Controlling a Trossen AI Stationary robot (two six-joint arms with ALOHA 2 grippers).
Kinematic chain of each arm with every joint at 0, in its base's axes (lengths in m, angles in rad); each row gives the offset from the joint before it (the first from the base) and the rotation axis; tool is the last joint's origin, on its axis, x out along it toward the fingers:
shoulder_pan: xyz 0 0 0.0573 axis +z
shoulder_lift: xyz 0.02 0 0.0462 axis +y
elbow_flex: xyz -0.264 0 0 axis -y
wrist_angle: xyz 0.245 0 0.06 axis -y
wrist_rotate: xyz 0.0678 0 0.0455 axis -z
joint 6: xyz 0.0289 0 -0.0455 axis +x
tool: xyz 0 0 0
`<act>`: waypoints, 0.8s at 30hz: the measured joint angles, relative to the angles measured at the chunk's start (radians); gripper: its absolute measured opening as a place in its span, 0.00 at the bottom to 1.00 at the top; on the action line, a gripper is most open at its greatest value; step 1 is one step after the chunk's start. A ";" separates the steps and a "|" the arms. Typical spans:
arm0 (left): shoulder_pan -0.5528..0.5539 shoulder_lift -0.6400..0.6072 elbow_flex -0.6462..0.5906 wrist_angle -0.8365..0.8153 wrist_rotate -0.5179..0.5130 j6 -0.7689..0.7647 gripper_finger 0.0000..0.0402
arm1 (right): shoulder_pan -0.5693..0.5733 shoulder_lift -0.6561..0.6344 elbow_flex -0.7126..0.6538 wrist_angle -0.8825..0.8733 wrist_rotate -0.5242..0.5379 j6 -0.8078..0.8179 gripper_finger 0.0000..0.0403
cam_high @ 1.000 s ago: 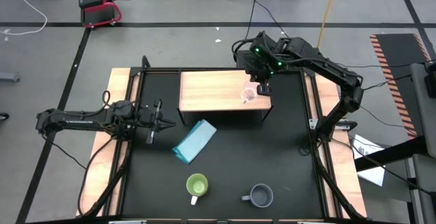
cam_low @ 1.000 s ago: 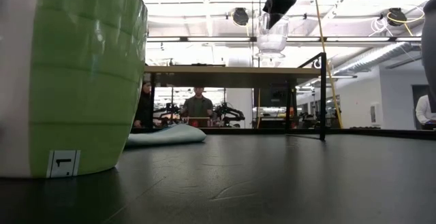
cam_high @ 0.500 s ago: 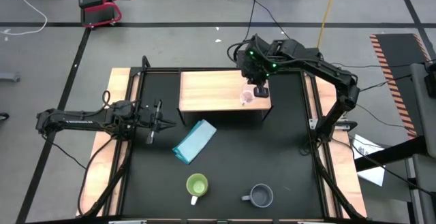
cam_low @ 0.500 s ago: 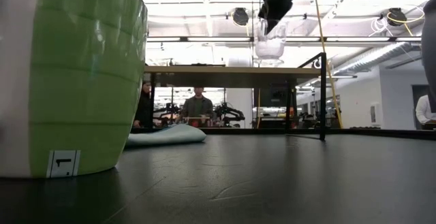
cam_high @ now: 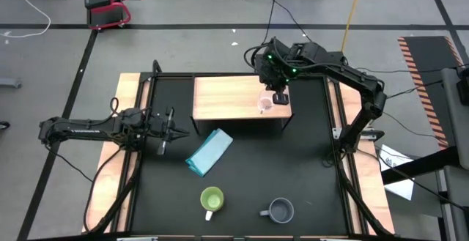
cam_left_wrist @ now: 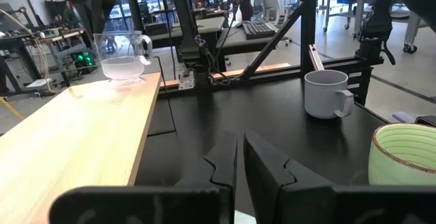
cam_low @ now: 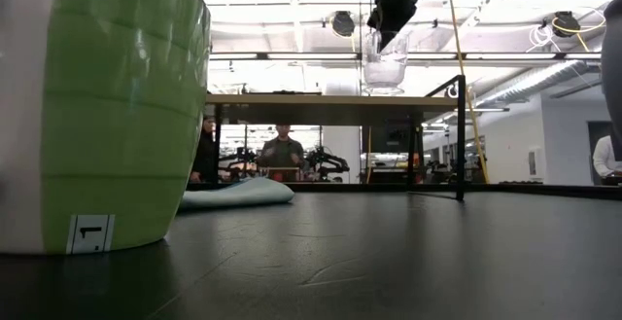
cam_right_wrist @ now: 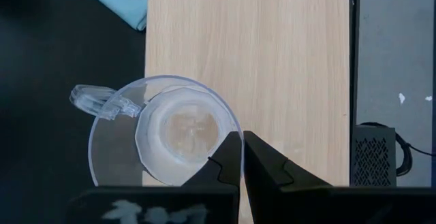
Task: Stack small to large cups/mugs on shelf
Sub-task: Put the transparent mug on the shelf
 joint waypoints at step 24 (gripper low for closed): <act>0.000 0.000 0.000 -0.006 0.000 0.005 0.08 | -0.002 0.000 -0.050 0.021 0.005 0.004 0.00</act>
